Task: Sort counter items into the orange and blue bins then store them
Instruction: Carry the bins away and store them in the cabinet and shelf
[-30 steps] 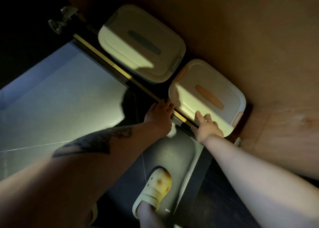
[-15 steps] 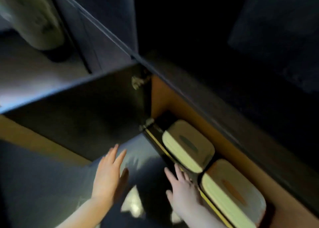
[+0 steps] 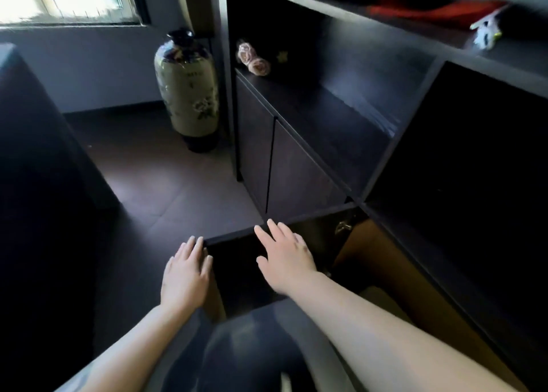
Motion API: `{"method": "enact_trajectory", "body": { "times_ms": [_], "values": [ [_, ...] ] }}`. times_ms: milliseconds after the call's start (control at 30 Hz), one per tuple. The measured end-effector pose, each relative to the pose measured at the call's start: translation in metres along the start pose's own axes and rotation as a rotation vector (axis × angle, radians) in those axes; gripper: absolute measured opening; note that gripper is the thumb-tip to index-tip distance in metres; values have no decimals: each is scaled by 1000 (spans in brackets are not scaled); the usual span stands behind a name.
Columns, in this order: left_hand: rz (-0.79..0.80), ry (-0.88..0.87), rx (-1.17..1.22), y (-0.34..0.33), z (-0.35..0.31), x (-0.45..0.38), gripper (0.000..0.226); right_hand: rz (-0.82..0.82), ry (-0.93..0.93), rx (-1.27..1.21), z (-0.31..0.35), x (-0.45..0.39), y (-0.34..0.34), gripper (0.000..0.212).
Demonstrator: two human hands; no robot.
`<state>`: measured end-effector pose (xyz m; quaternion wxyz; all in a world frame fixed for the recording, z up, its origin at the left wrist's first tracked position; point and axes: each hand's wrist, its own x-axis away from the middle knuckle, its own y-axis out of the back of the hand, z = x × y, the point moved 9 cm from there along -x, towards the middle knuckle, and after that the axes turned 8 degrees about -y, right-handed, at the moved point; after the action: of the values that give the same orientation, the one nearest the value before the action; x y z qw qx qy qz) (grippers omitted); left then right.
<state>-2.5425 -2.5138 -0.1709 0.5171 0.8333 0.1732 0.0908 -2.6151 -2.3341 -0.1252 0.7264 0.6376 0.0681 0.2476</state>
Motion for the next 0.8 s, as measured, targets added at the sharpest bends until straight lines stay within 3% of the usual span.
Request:
{"method": "enact_trajectory", "body": {
  "times_ms": [133, 300, 433, 567, 667, 800],
  "values": [
    [-114, -25, 36, 6, -6, 11, 30, 105, 9, 51, 24, -23, -28, 58],
    [-7, -20, 228, 1, -12, 53, 2, 49, -90, -90, 10, -1, -56, 45],
    [239, 38, 559, -35, -35, 111, 7, -44, -94, -147, -23, 54, -63, 29],
    [508, -19, 796, -90, -97, 175, 25, 8, -8, -60, -74, 110, -59, 28],
    [768, -39, 979, -128, -166, 216, 26, 59, 14, 91, -114, 142, -49, 31],
    [946, -61, 918, -173, -247, 238, 27, 115, -103, 262, -175, 186, -42, 42]
  ]
}}
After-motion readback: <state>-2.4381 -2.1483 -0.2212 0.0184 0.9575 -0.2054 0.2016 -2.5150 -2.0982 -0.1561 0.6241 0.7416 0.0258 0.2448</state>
